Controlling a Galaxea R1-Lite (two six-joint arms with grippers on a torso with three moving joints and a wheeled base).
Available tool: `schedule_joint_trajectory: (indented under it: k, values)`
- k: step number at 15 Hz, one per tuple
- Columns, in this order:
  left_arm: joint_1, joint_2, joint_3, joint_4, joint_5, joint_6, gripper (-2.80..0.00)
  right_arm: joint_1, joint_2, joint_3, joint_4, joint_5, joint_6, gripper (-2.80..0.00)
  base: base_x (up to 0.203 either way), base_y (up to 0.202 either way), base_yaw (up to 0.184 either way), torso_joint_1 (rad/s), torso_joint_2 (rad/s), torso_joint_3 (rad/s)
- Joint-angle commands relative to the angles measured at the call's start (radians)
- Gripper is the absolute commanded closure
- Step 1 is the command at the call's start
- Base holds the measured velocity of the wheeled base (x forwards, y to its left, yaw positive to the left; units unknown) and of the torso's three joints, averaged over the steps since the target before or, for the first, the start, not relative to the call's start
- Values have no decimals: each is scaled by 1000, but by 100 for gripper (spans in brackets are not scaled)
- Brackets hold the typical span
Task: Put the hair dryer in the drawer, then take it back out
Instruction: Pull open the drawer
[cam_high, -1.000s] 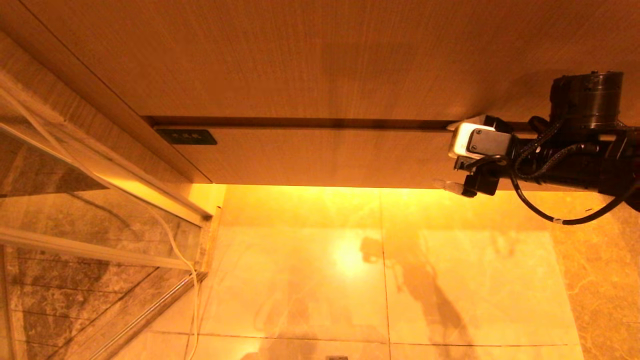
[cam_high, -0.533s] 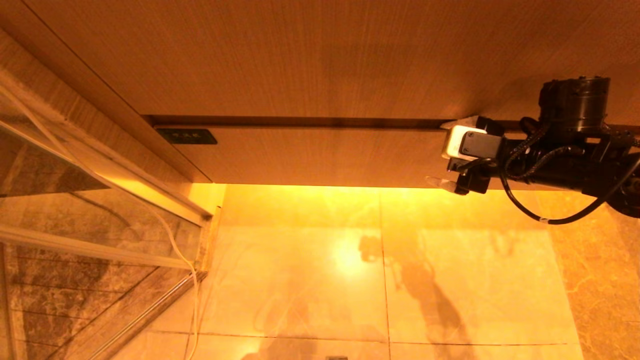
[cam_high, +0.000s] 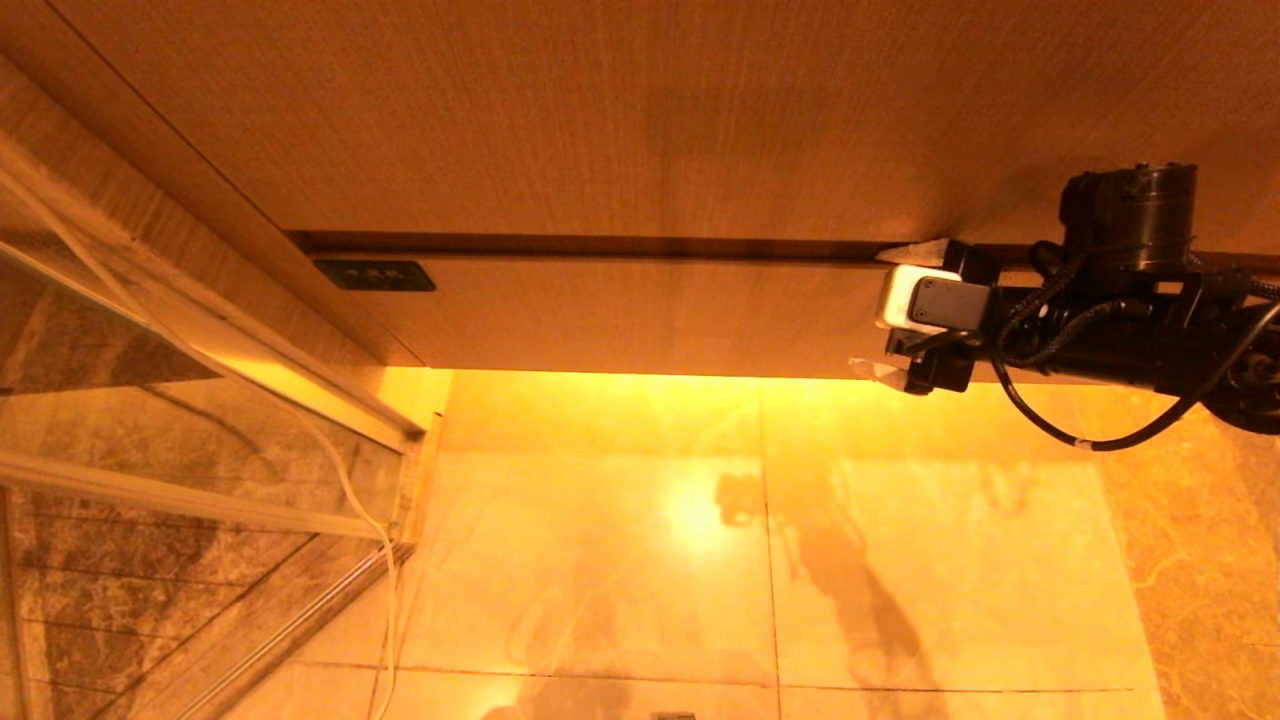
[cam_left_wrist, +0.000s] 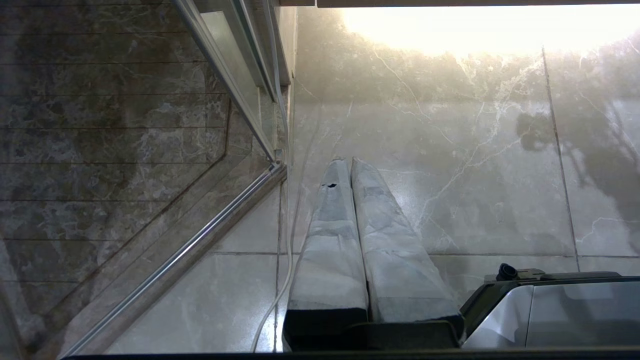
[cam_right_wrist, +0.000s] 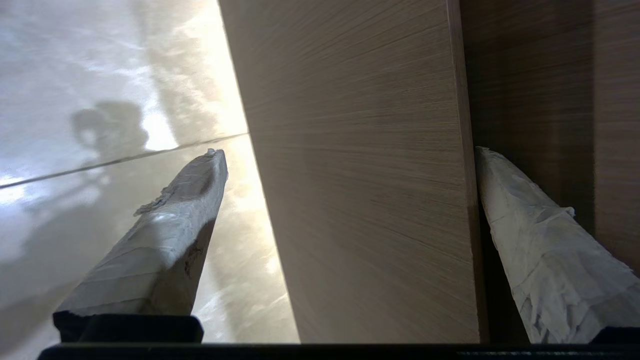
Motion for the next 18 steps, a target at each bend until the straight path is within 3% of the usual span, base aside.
schedule_joint_trajectory:
  k: [1, 11, 16, 18]
  values:
    - [0, 0, 2, 0, 0, 0, 0, -1, -15, 6, 75, 4, -3, -280, 0, 0, 0, 0, 0, 0]
    - [0, 0, 1, 0, 0, 0, 0, -2, -160, 33, 210, -14, -3, -280, 0, 0, 0, 0, 0, 0]
    - [0, 0, 2, 0, 0, 0, 0, 0, -368, 1, 455, -208, -7, -280, 0, 0, 0, 0, 0, 0]
    - [0, 0, 2, 0, 0, 0, 0, 0, -481, 8, 578, -239, -7, -280, 0, 0, 0, 0, 0, 0]
